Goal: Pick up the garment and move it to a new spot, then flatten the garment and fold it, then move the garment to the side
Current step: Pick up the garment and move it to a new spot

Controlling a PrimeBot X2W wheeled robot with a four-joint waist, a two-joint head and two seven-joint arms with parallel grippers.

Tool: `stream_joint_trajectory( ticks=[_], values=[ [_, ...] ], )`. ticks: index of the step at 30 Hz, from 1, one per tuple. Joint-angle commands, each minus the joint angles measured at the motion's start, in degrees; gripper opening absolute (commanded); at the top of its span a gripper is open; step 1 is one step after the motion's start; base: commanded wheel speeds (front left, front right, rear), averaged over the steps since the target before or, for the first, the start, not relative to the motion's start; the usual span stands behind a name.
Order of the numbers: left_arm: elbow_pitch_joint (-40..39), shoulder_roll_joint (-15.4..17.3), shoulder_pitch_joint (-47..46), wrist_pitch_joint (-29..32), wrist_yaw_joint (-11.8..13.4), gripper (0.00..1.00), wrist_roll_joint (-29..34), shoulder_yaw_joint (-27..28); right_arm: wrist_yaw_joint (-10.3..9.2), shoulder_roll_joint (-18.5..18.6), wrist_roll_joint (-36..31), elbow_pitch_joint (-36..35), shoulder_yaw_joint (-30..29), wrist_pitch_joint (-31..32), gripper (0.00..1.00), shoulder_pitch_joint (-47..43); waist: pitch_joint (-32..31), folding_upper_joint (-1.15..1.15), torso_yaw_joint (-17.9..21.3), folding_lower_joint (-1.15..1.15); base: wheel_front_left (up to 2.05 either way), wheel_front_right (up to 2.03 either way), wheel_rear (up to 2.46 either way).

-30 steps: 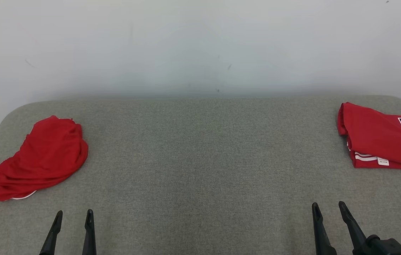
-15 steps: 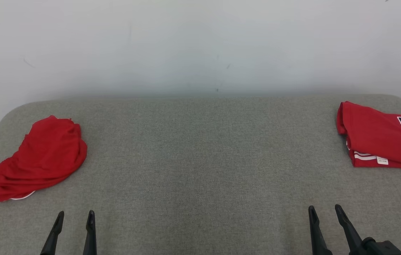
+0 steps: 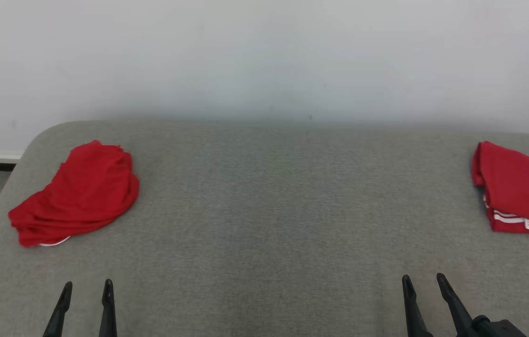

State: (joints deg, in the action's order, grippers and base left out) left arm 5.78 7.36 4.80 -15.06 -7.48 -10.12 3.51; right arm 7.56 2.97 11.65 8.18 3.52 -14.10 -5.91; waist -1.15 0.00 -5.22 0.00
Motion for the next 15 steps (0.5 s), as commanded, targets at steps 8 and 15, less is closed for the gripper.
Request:
stream_joint_trajectory(
  ticks=[8,15],
  values=[
    [0.54,0.27,0.0,-0.17,0.36,1.0,0.18,1.37,-0.16,-0.1,0.61,1.01,1.13,-0.37,1.0,0.38,0.62,0.0,-9.73,0.0,0.0,0.0,0.0],
    [0.77,0.17,0.39,-0.17,0.4,1.0,-0.01,2.41,-0.16,-0.12,0.06,1.66,1.78,-0.38,1.0,1.32,1.13,0.0,-16.89,0.0,0.0,0.0,0.0]
  ],
)
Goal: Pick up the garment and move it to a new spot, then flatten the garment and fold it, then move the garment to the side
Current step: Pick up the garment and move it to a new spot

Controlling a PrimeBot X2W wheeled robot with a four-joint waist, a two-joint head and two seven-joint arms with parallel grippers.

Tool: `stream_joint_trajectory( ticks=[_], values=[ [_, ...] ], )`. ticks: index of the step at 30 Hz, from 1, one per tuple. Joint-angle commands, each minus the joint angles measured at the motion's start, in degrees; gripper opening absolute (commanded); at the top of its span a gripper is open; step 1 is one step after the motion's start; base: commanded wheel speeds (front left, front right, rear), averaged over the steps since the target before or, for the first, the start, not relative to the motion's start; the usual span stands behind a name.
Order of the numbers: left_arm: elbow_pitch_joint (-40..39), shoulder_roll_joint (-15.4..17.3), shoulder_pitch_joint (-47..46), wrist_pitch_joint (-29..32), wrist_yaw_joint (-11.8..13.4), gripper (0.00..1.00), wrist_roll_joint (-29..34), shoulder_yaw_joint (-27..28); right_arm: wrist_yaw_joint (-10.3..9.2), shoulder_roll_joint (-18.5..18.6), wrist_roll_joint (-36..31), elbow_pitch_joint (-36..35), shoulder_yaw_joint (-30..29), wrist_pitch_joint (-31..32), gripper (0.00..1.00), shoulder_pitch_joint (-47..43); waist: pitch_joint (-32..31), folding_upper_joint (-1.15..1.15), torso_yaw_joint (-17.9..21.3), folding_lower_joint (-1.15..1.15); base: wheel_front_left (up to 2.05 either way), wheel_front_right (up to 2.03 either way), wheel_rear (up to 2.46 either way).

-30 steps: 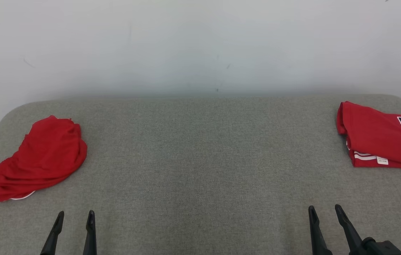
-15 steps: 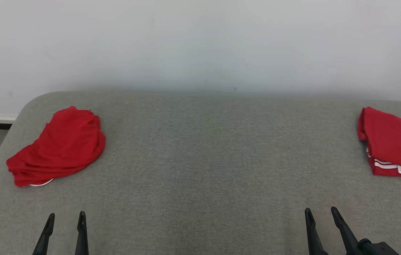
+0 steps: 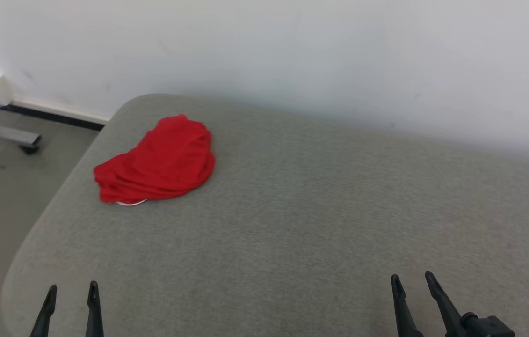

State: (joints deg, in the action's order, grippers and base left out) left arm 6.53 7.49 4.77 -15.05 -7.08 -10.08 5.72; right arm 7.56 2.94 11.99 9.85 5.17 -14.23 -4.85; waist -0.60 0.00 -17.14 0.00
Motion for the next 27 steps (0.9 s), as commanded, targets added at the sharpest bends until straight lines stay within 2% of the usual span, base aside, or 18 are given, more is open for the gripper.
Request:
stream_joint_trajectory(
  ticks=[1,5,11,27],
  values=[
    [0.05,0.02,0.46,-0.18,0.05,1.0,-0.09,0.45,-0.16,-0.08,-0.42,0.14,0.29,-0.23,1.0,0.4,0.63,0.0,-5.84,0.0,0.0,0.0,0.0],
    [0.14,-0.07,0.49,-0.18,0.09,1.0,-0.31,1.27,-0.16,-0.07,-0.57,0.38,0.48,-0.26,1.0,1.19,0.76,0.0,-8.87,0.0,0.0,0.0,0.0],
    [-0.22,0.09,1.31,-0.18,0.37,1.0,-0.11,2.7,-0.16,-0.07,-0.18,0.91,1.04,-0.34,1.0,1.17,0.15,0.0,-11.15,0.0,0.0,0.0,0.0],
    [0.22,-0.43,0.44,-0.18,0.16,1.0,-0.55,4.47,-0.16,-0.05,-0.6,1.43,1.46,-0.53,1.0,1.88,0.62,0.0,-10.53,0.0,0.0,0.0,0.0]
  ],
)
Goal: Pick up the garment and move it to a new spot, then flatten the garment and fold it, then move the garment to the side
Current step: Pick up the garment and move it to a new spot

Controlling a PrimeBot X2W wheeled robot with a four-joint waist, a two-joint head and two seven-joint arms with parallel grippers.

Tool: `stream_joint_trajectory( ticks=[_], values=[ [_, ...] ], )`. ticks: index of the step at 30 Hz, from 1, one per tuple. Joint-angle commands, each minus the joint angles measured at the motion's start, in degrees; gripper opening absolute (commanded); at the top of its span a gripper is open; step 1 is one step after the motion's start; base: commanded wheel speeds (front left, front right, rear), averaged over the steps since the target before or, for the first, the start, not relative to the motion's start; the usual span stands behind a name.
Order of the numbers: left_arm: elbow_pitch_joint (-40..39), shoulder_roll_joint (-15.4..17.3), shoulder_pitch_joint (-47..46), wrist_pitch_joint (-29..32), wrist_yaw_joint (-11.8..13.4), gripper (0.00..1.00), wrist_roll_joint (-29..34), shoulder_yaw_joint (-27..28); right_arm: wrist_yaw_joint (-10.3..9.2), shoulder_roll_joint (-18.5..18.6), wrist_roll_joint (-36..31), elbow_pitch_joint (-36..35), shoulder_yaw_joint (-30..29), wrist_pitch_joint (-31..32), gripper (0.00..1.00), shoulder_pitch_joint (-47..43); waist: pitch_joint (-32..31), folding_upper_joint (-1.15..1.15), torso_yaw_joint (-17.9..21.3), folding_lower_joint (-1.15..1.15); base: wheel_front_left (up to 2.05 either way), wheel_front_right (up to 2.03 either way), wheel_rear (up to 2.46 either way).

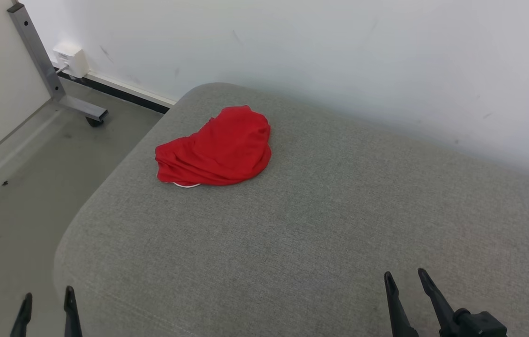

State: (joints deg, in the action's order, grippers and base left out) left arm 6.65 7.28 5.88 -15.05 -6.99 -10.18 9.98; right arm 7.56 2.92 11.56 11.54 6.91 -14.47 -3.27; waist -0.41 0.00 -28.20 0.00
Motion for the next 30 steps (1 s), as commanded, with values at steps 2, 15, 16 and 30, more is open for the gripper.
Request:
stream_joint_trajectory(
  ticks=[2,15,16,30],
  values=[
    [0.18,-0.36,-2.34,-0.17,-0.02,1.0,-1.16,0.41,-0.16,0.17,-0.72,-0.79,-0.62,-0.23,1.0,0.98,1.26,0.0,1.54,0.0,0.0,0.0,0.0],
    [5.18,7.15,-24.77,-0.18,-0.4,1.0,-5.04,0.22,-0.16,2.08,-3.79,-5.55,-5.41,1.6,1.0,6.38,13.32,0.0,13.82,0.0,0.0,0.0,0.0],
    [5.49,7.81,-26.99,-0.17,-0.42,1.0,-5.89,0.41,-0.16,1.99,-4.05,-6.0,-5.83,1.61,1.0,6.99,14.46,0.0,15.16,0.0,0.0,0.0,0.0],
    [14.3,21.89,-51.19,7.69,-0.42,1.0,-11.55,-5.21,-0.16,0.58,-5.74,-10.58,-9.9,0.41,1.0,10.88,26.98,0.0,28.3,0.0,0.0,0.0,0.0]
  ],
)
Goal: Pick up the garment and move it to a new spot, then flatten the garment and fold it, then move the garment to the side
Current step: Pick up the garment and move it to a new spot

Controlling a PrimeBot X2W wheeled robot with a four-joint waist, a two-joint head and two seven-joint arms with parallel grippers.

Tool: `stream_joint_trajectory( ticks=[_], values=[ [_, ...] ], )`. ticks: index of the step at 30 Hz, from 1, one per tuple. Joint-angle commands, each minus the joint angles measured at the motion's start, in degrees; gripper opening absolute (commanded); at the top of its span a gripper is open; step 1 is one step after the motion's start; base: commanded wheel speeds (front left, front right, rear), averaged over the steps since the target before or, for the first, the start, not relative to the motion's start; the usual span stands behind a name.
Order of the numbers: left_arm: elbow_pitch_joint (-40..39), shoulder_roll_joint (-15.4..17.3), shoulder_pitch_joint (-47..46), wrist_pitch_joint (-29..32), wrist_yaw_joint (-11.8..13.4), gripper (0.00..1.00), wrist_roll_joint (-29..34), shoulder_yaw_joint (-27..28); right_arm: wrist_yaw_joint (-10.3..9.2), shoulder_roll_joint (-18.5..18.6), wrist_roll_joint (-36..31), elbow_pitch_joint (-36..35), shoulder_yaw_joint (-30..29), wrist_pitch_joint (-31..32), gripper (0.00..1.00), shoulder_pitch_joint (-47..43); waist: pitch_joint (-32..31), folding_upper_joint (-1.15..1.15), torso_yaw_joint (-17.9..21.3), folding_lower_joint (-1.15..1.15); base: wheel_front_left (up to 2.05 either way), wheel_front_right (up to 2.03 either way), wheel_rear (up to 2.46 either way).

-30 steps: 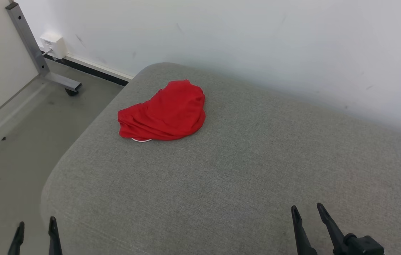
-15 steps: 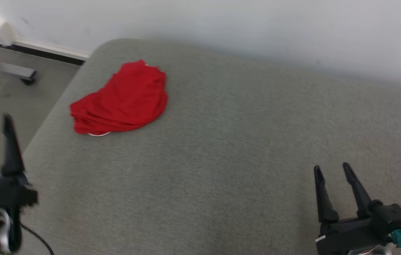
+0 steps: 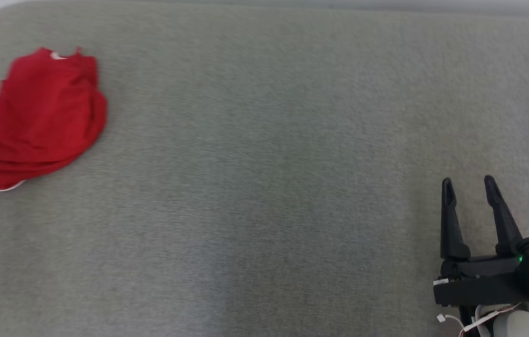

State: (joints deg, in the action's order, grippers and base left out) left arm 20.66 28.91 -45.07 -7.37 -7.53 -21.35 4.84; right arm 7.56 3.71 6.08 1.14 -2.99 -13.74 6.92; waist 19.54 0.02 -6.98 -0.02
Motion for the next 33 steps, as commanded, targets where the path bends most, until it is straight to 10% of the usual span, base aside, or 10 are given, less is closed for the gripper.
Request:
stream_joint_trajectory(
  ticks=[1,25,27,29,33],
  values=[
    [1.1,0.95,-1.53,0.66,0.13,1.0,-0.98,-0.36,-0.16,-0.33,-0.35,-0.41,0.07,-0.4,1.0,0.79,7.55,-0.02,7.69,0.02,0.0,0.0,0.0],
    [29.53,5.29,-7.19,18.91,0.12,1.0,-15.28,-12.86,-0.16,-0.82,-1.84,-2.81,-0.38,0.43,1.0,2.17,8.67,-0.02,10.83,0.02,0.0,0.0,0.0],
    [30.56,5.4,-7.1,20.8,0.12,0.75,-16.6,-13.69,-0.16,-0.83,-1.92,-2.87,-0.26,0.44,1.0,2.19,8.5,-0.02,10.99,0.02,0.0,0.0,0.0],
    [31.16,5.73,-6.92,21.2,0.12,0.07,-17.78,-14.53,-0.16,-0.84,-1.91,-2.76,-0.15,0.5,1.0,2.15,8.19,-0.02,11.14,0.02,0.0,0.0,0.0],
    [31.34,7.38,-8.14,16.64,0.13,0.0,-17.37,-15.24,-0.16,-0.86,-1.75,-2.42,-0.31,0.35,1.0,1.9,7.14,-0.02,11.15,0.02,0.0,0.0,0.0]
  ],
)
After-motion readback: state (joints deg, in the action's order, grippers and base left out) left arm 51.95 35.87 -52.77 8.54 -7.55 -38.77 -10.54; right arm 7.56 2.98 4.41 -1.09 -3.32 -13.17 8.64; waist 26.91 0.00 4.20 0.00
